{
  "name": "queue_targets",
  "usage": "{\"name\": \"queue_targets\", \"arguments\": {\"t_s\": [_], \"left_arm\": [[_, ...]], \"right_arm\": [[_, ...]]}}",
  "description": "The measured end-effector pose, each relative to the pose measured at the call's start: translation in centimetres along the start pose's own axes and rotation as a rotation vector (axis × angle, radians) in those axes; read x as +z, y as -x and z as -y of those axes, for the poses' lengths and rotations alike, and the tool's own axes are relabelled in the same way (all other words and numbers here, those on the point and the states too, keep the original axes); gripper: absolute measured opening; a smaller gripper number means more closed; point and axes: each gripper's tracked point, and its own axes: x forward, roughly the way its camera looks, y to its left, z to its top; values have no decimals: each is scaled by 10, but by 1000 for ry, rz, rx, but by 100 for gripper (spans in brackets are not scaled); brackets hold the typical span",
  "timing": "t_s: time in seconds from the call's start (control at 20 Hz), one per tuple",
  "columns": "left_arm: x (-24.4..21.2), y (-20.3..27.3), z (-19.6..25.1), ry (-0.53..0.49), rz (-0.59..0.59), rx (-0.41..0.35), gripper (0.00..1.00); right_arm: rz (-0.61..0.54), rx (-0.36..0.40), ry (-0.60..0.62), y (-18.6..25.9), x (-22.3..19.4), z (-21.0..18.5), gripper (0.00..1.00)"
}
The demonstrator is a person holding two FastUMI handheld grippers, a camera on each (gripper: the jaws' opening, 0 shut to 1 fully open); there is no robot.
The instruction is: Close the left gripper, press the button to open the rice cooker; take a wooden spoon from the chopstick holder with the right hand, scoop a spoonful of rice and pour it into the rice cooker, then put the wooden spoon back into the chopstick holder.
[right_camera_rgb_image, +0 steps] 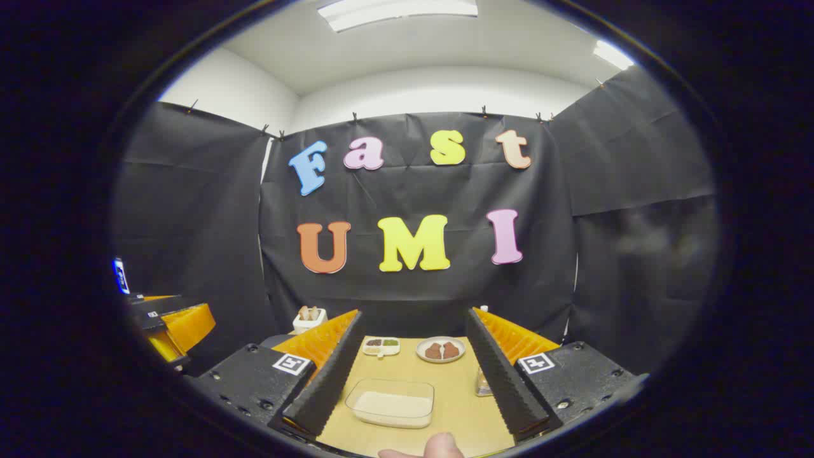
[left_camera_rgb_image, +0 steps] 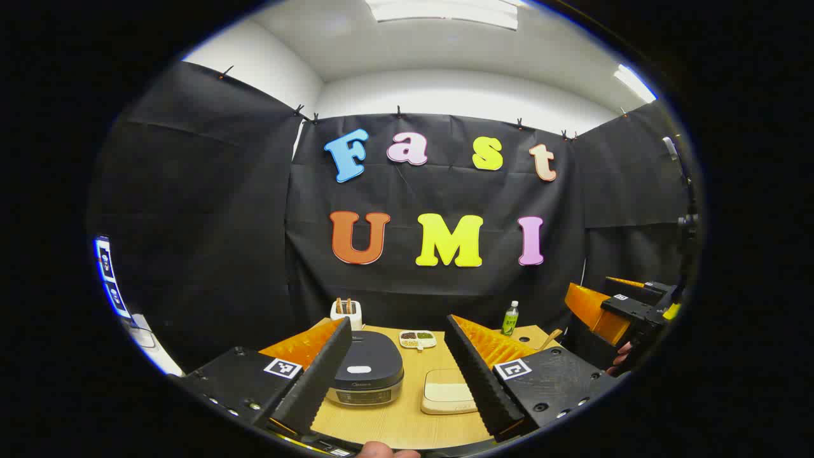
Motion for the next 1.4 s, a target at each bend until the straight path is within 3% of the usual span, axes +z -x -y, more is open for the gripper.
{"name": "queue_targets", "arguments": {"t_s": [1.4], "left_arm": [[-17,-1,-4,-15,-14,13,95]], "right_arm": [[2,-32,24,-6,-2,20,100]]}}
